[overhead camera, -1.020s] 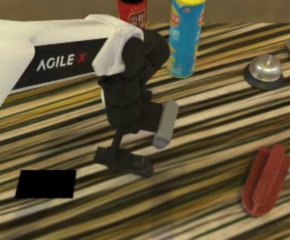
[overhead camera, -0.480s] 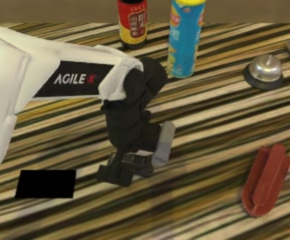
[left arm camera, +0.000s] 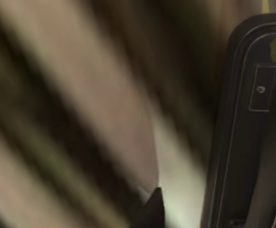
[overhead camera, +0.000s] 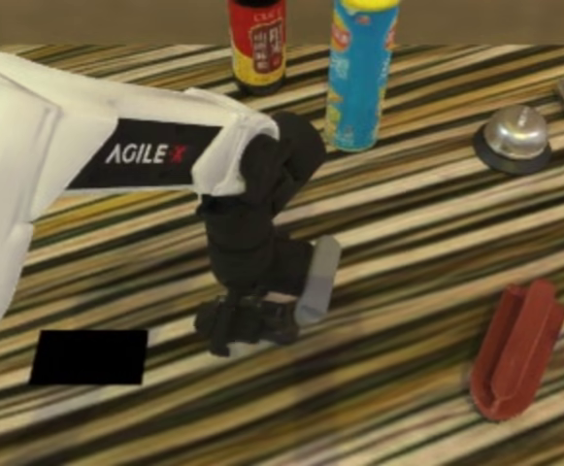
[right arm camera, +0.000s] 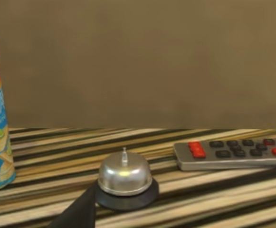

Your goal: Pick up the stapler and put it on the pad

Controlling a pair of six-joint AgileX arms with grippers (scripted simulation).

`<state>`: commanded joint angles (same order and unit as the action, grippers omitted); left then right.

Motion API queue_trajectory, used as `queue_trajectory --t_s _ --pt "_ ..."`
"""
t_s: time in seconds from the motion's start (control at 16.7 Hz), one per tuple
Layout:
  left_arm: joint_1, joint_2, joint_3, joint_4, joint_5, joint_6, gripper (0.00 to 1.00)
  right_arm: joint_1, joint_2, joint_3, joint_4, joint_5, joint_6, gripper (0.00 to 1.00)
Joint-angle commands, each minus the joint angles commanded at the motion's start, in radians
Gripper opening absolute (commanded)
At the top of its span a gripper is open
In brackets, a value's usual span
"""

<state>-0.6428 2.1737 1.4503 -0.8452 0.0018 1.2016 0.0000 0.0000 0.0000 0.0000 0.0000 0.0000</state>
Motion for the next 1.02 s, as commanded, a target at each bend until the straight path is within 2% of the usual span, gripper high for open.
queue_trajectory --t_s 0.3,1.02 --pt "0.000 0.000 0.000 0.000 0.000 0.000 0.02 0.000 0.000 0.000 0.000 0.000 0.000 1.00" --pt "0.000 -0.013 0.036 -0.041 0.000 0.005 0.00 0.000 0.000 0.000 0.000 0.000 0.000 1.00"
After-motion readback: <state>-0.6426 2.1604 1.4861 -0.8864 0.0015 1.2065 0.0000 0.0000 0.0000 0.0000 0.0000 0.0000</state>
